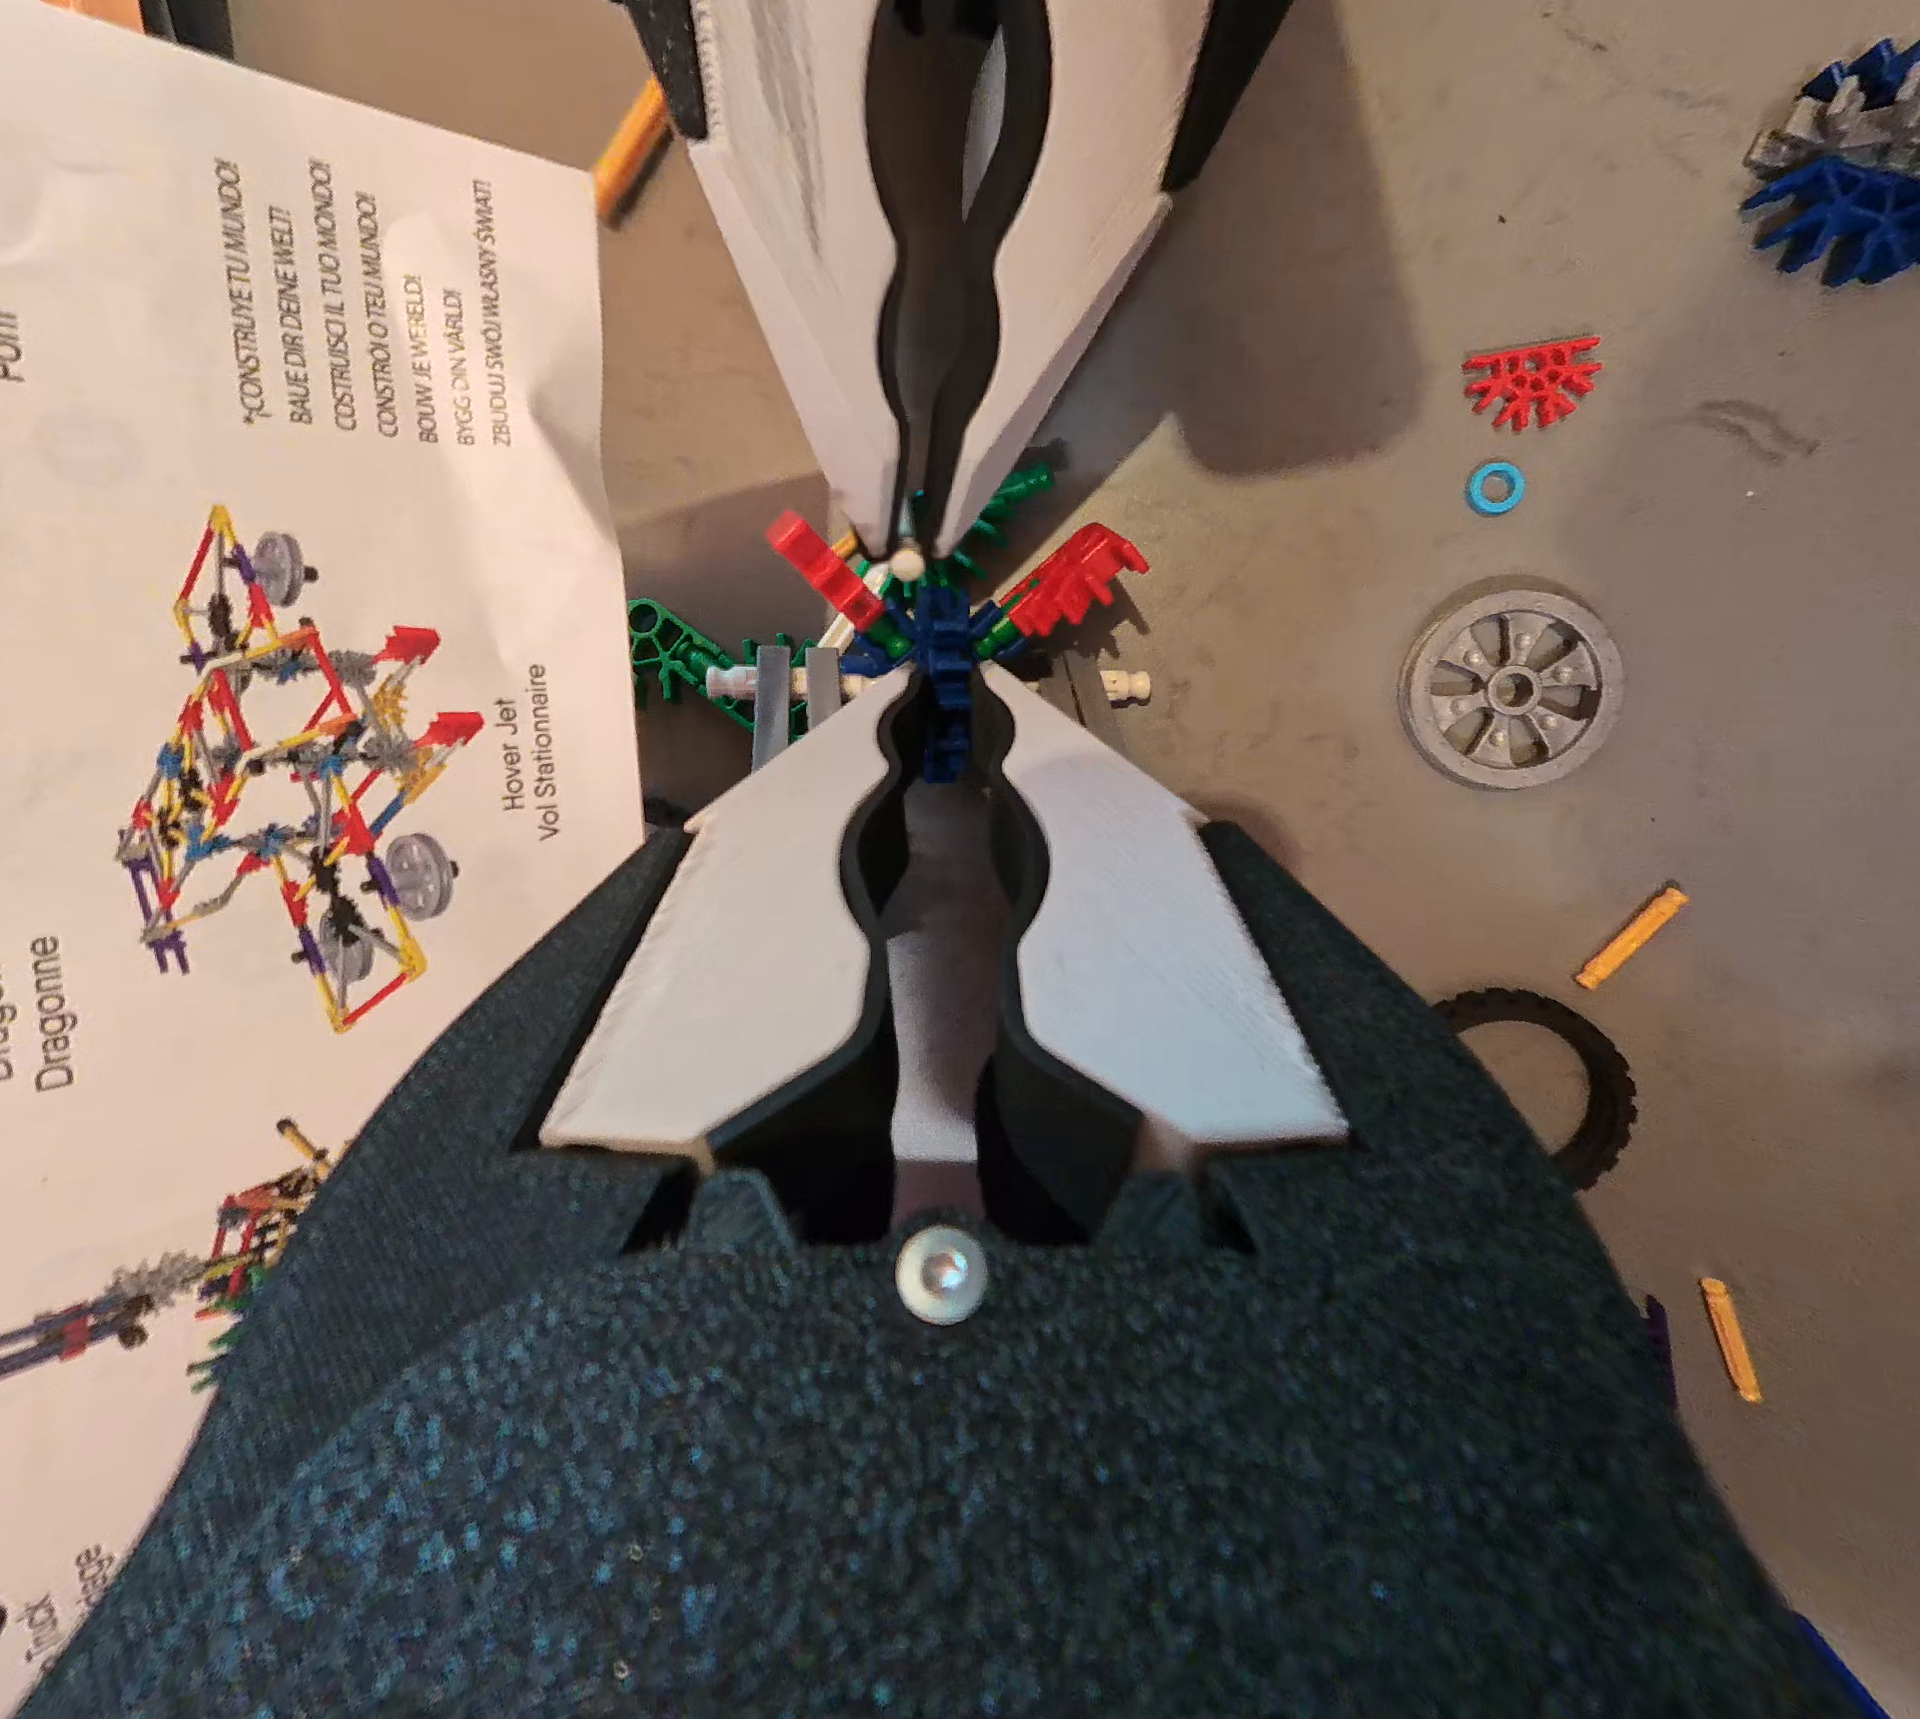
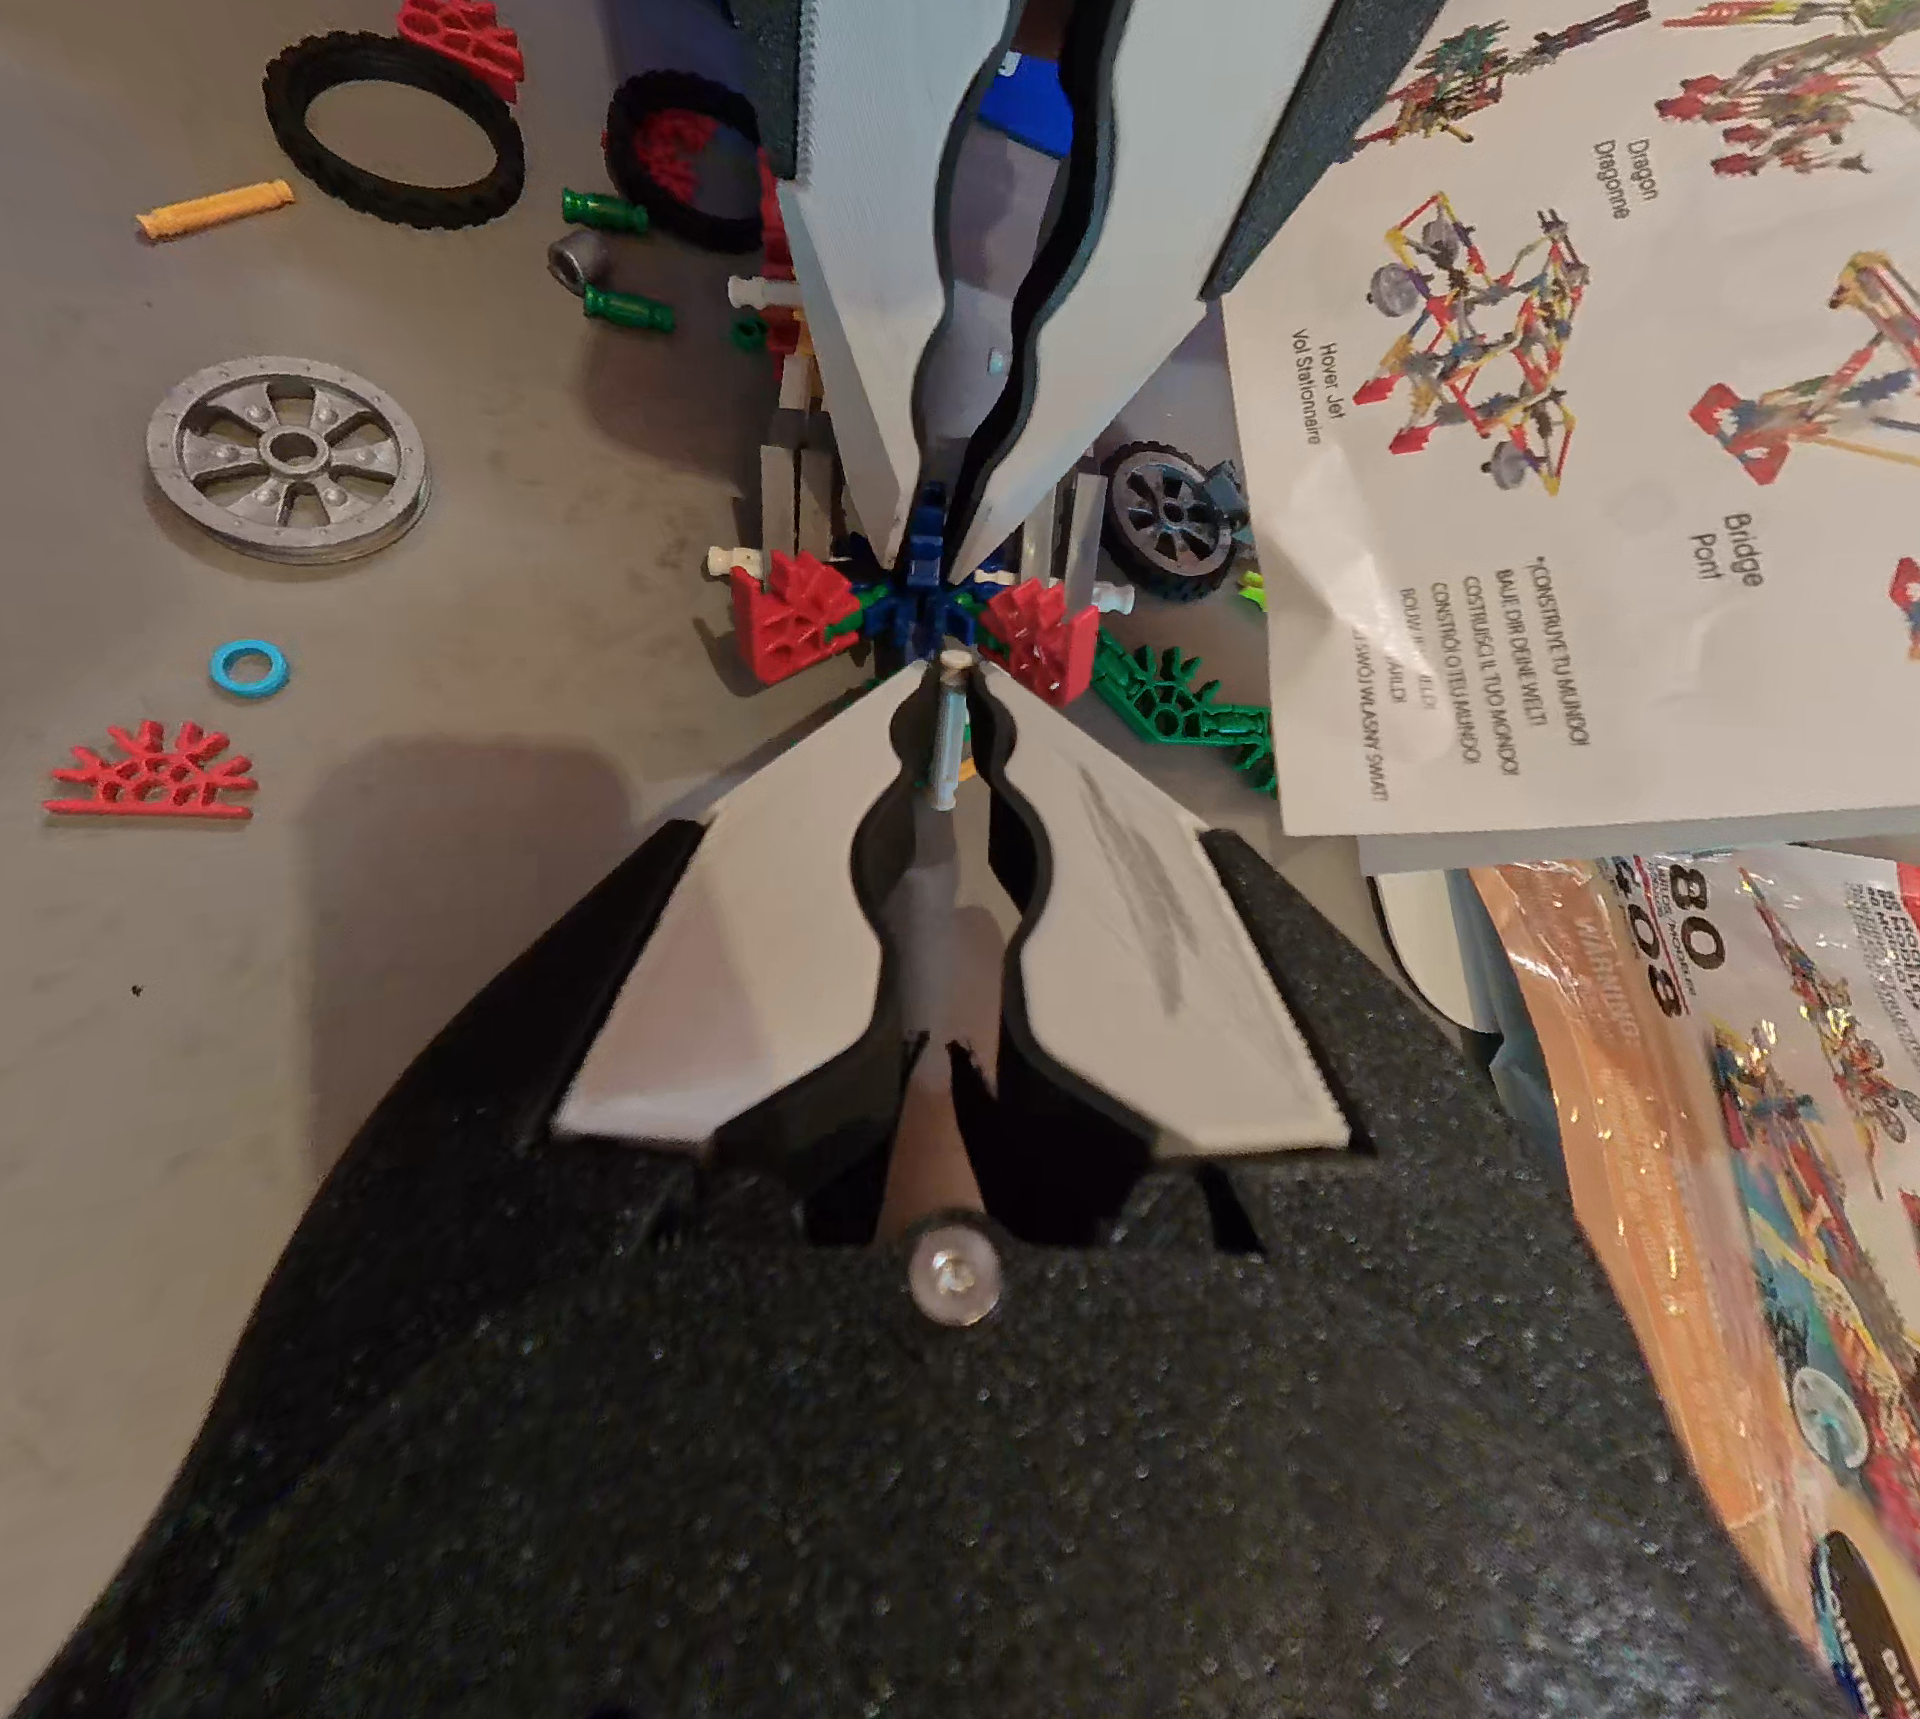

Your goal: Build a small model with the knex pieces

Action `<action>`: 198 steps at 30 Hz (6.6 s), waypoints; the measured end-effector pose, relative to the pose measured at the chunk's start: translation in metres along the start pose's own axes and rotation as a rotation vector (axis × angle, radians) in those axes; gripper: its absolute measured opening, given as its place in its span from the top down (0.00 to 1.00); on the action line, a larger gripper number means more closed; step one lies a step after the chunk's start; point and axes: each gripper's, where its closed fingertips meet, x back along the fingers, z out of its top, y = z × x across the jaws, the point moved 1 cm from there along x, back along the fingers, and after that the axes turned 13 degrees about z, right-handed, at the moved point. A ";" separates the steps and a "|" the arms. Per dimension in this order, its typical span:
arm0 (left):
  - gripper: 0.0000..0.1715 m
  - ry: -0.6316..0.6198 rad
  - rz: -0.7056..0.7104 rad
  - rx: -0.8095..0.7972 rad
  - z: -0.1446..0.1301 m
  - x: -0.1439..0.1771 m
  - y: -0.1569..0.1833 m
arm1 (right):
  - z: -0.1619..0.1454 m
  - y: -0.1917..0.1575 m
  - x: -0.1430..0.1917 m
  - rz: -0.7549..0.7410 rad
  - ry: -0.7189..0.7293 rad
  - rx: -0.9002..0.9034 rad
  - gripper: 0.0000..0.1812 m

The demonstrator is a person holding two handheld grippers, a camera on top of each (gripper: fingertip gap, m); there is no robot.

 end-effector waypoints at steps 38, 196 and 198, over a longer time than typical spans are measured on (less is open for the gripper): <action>0.96 -0.003 0.010 0.019 0.003 -0.001 0.000 | 0.010 -0.009 -0.006 -0.140 -0.153 0.173 0.99; 0.97 0.039 0.036 0.007 -0.002 0.000 -0.007 | 0.007 -0.005 -0.012 -0.092 -0.398 0.360 0.94; 0.97 0.031 0.051 0.008 -0.004 0.000 -0.009 | 0.006 -0.003 -0.014 -0.092 -0.441 0.381 0.94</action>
